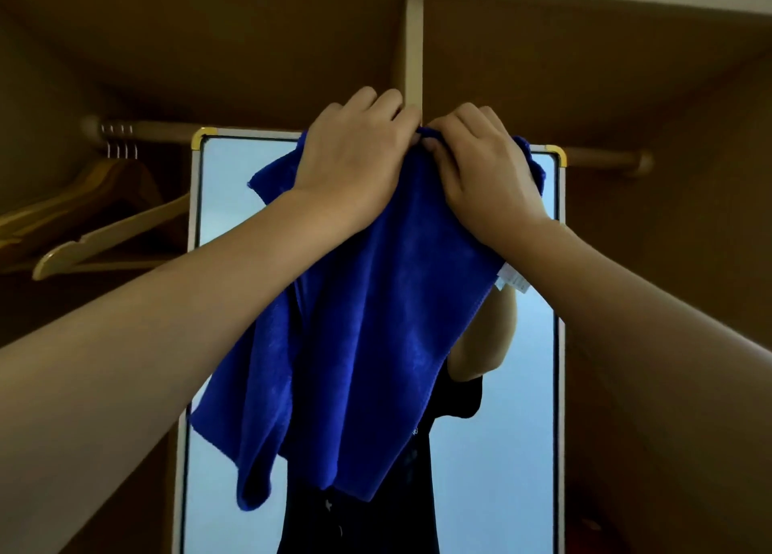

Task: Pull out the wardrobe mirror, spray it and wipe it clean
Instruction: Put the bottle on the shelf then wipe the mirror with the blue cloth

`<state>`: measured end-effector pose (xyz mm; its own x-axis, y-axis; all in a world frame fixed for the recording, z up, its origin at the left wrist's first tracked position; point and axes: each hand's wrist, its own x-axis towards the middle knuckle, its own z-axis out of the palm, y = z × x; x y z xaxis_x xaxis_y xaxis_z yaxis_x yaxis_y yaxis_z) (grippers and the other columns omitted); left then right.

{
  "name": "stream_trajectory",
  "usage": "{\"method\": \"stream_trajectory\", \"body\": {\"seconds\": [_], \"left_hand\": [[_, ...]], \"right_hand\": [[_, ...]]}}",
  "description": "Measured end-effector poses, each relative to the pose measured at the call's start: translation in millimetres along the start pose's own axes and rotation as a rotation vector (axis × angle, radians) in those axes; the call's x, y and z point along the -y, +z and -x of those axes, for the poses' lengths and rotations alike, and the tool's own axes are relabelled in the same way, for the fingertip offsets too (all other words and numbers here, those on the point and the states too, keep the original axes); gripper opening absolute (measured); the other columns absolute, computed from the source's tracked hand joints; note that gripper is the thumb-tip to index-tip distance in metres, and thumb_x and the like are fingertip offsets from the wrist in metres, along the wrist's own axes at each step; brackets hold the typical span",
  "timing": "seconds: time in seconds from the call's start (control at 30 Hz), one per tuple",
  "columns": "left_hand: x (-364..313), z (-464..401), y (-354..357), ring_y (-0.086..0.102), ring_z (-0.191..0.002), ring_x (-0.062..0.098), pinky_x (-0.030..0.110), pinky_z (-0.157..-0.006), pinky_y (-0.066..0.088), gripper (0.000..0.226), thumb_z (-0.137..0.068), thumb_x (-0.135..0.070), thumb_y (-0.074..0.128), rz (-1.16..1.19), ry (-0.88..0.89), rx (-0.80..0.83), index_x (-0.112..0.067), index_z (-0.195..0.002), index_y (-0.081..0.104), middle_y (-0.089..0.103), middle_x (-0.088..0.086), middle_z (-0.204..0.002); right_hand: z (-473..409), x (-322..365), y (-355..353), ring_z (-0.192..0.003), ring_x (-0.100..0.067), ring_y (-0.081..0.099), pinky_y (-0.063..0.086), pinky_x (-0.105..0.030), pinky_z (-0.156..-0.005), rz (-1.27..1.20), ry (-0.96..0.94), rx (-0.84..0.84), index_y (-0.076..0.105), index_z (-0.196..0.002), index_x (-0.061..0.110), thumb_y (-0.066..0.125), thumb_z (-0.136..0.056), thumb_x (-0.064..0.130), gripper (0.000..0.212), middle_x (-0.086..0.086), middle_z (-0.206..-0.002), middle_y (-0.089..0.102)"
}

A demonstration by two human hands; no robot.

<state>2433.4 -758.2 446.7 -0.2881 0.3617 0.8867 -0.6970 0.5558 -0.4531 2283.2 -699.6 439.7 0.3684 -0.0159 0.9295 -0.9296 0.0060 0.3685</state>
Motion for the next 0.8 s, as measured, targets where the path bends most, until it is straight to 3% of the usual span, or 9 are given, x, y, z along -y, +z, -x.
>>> {"method": "stream_trajectory", "body": {"seconds": [0.4,0.8], "left_hand": [[-56.2,-32.5,24.8,0.053,-0.096,0.029,0.034,-0.071,0.028,0.031,-0.105,-0.023,0.034,0.032,0.035,-0.018,-0.009,-0.109,0.061,0.061,0.010,-0.106],[-74.9,-49.4,30.8,0.053,-0.098,0.029,0.034,-0.070,0.031,0.032,-0.105,-0.024,0.033,0.050,0.057,0.048,-0.008,-0.115,0.059,0.061,0.011,-0.111]], "right_hand": [[25.6,-55.9,-31.2,-0.092,-0.022,0.052,0.036,-0.023,-0.081,0.068,0.068,0.043,0.063,-0.109,0.006,0.036,-0.104,0.025,0.033,-0.009,-0.103,0.061],[41.3,-66.9,-28.3,-0.094,-0.025,0.053,0.031,-0.018,-0.083,0.018,0.187,-0.059,0.063,-0.108,0.003,0.038,-0.103,0.018,0.029,-0.013,-0.105,0.061]]}}
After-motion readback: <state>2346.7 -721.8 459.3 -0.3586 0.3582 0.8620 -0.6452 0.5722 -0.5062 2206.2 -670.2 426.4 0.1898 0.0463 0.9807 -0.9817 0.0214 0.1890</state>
